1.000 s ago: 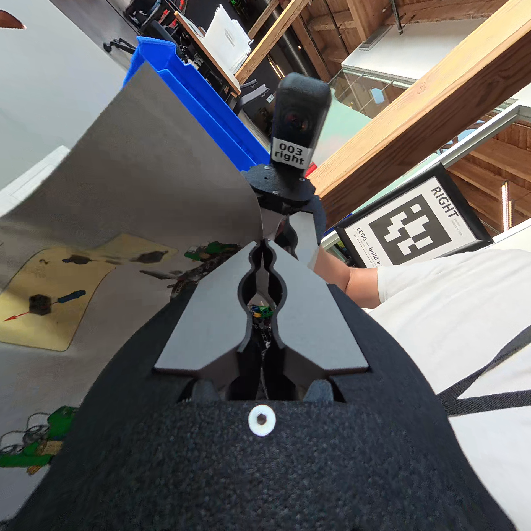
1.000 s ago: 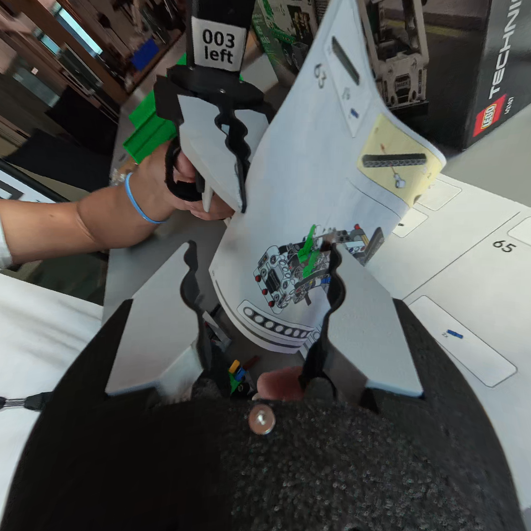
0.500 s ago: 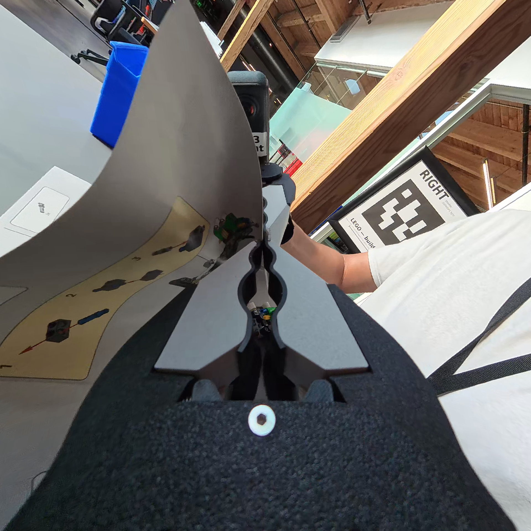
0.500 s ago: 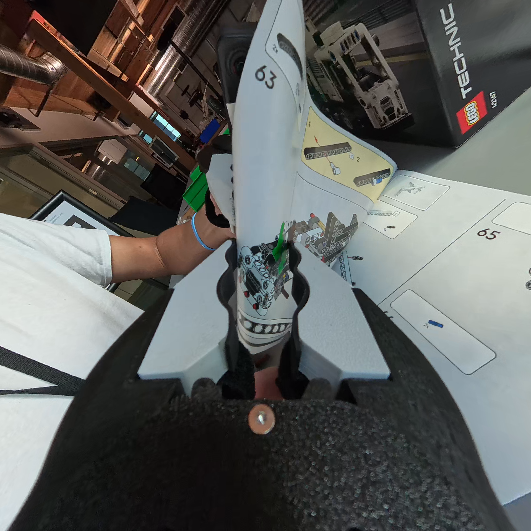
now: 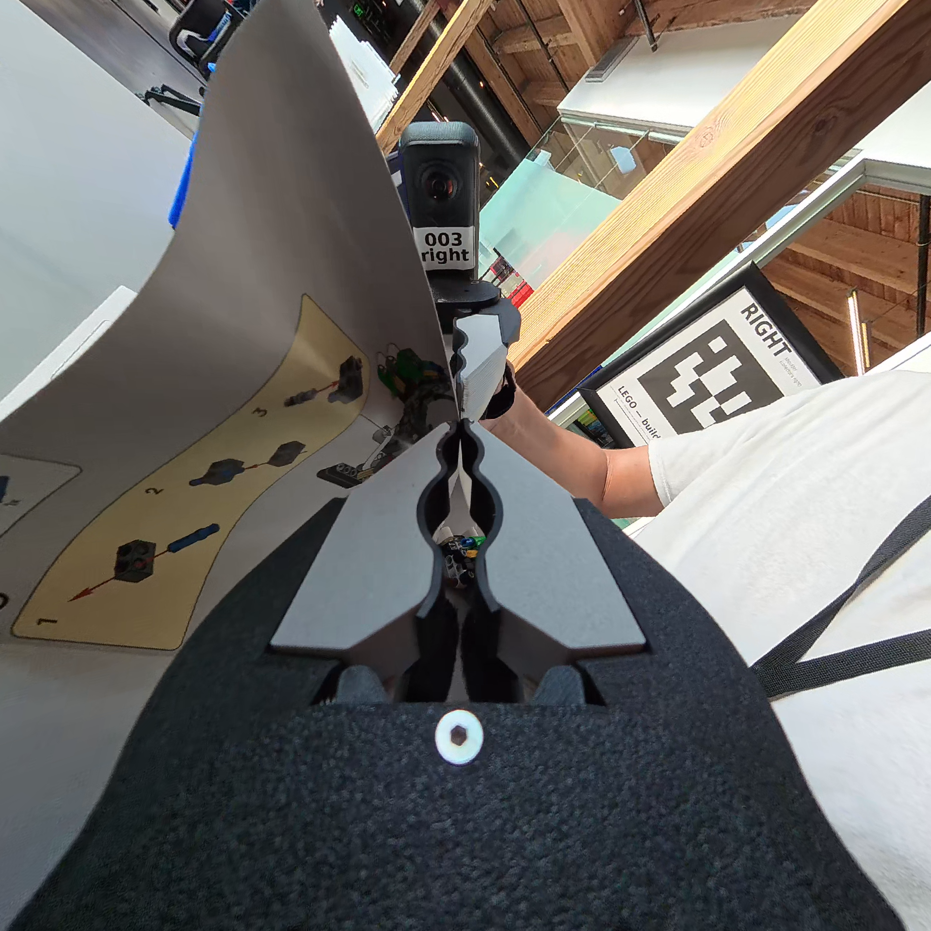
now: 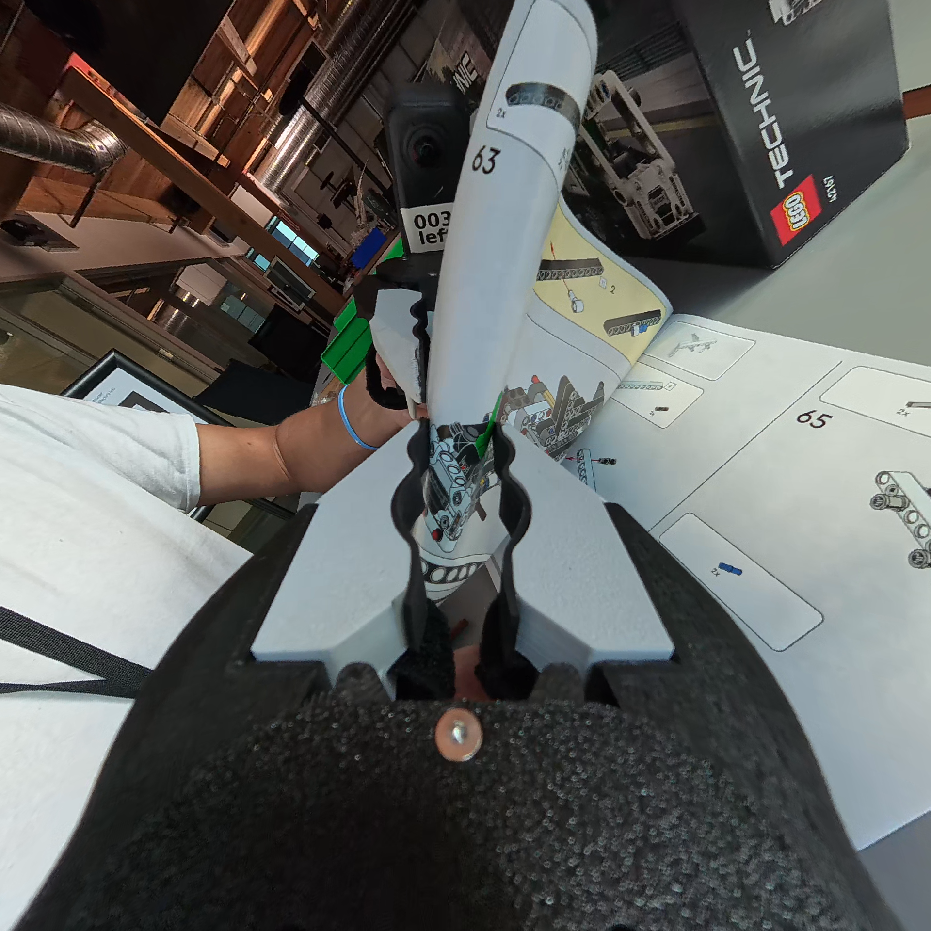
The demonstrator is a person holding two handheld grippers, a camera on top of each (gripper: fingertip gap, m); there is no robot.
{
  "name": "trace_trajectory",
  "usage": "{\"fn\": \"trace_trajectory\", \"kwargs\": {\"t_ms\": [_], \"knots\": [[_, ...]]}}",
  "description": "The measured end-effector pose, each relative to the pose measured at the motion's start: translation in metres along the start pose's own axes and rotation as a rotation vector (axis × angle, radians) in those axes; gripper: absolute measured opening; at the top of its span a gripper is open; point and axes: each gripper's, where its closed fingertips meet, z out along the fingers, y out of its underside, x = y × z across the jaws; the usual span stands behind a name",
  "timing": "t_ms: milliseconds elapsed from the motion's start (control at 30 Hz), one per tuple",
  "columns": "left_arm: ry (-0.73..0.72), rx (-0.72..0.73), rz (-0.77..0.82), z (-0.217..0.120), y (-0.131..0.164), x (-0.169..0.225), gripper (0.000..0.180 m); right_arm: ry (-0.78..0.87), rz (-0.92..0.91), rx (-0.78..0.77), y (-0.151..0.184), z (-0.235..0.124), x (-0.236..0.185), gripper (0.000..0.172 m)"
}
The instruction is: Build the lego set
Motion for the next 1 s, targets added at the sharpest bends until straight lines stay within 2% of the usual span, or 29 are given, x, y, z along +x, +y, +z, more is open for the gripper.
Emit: {"fn": "trace_trajectory", "kwargs": {"t_ms": [400, 500, 633, 867, 933, 1000], "knots": [[-0.025, -0.006, 0.007, -0.001, 0.001, -0.005, 0.000, 0.063, -0.003, 0.016, -0.005, -0.012, 0.008, 0.029], [-0.036, 0.026, -0.009, -0.004, -0.003, -0.009, 0.000, 0.027, 0.020, 0.057, -0.013, -0.017, 0.000, 0.033], [-0.024, 0.043, -0.023, -0.004, -0.005, -0.008, 0.000, 0.079, 0.039, 0.039, -0.010, -0.015, 0.008, 0.023], [0.008, 0.024, -0.022, -0.001, -0.002, -0.001, 0.000, 0.088, 0.052, 0.014, -0.006, -0.021, 0.012, 0.022], [0.017, 0.036, -0.026, -0.004, -0.004, 0.000, 0.000, 0.109, 0.047, 0.019, -0.006, -0.024, 0.014, 0.006], [0.005, 0.046, -0.031, -0.007, -0.006, -0.003, 0.000, 0.116, 0.047, 0.027, -0.007, -0.027, 0.016, 0.009]]}}
